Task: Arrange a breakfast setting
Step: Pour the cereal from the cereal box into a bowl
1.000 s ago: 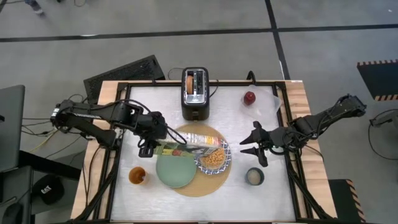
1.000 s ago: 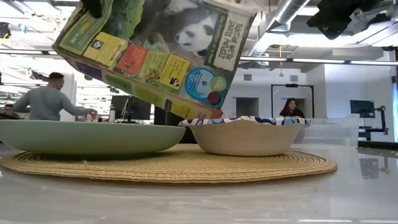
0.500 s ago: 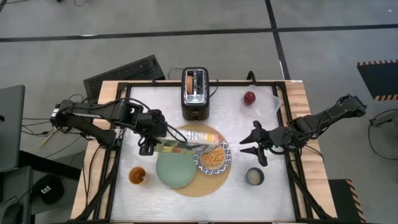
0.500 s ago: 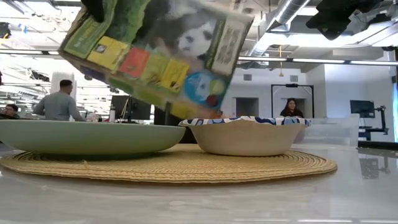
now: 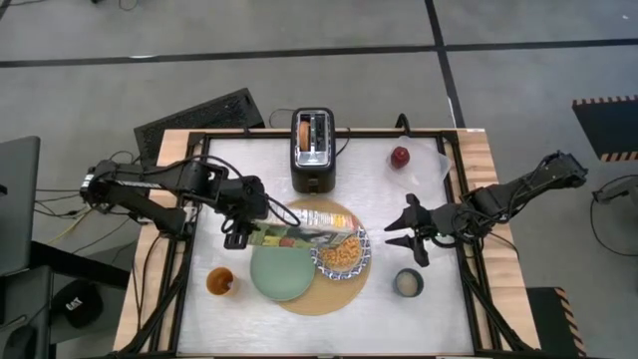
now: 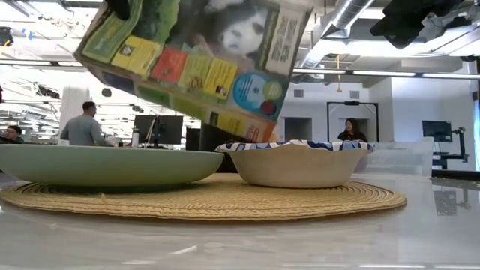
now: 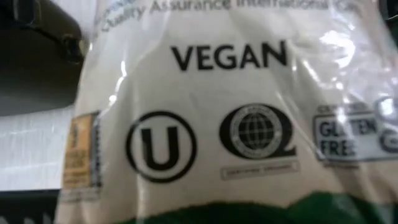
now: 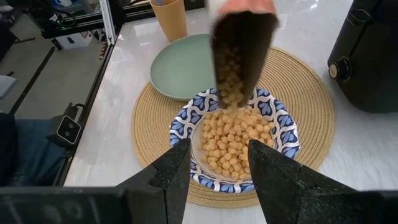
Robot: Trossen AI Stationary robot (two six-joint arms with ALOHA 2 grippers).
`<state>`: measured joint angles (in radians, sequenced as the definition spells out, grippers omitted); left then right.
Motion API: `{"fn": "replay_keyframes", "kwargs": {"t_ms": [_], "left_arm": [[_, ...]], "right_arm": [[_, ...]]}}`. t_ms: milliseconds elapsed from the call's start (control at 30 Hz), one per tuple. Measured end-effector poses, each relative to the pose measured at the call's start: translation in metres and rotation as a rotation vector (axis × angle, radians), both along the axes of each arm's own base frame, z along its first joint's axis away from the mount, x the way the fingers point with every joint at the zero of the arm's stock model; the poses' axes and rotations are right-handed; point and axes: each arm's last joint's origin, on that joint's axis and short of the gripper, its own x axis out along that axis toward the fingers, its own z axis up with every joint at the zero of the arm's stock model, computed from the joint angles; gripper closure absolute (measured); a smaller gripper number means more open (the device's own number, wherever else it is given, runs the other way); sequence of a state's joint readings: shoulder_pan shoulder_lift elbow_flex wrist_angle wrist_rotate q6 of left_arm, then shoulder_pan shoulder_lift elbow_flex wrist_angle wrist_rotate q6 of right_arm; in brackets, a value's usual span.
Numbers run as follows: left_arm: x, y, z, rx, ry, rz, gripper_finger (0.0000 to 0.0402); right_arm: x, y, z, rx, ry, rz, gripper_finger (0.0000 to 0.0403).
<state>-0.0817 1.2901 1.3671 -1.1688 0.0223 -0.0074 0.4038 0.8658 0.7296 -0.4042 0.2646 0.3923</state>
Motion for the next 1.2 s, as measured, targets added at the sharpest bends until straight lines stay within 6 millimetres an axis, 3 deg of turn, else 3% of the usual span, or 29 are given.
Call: {"fn": "replay_keyframes", "kwargs": {"t_ms": [300,600,900,1200], "left_arm": [[-0.035,0.001,-0.006,-0.064,-0.183,0.028,0.0246],[-0.073,0.005,-0.03,-0.123,-0.332,0.091,0.0246],[-0.088,0.006,-0.045,-0.16,-0.468,0.107,0.0246],[-0.094,0.007,-0.059,-0.172,-0.57,0.1,0.0246]], "right_arm": [[0.0,0.0,0.0,-0.006,0.002,0.002,0.0217],[0.001,-0.001,0.002,-0.015,-0.025,-0.023,0.0217],[0.01,0.002,0.005,-0.044,-0.093,-0.02,0.0217],[0.026,0.001,-0.006,-0.063,-0.047,-0.053,0.0217]]}}
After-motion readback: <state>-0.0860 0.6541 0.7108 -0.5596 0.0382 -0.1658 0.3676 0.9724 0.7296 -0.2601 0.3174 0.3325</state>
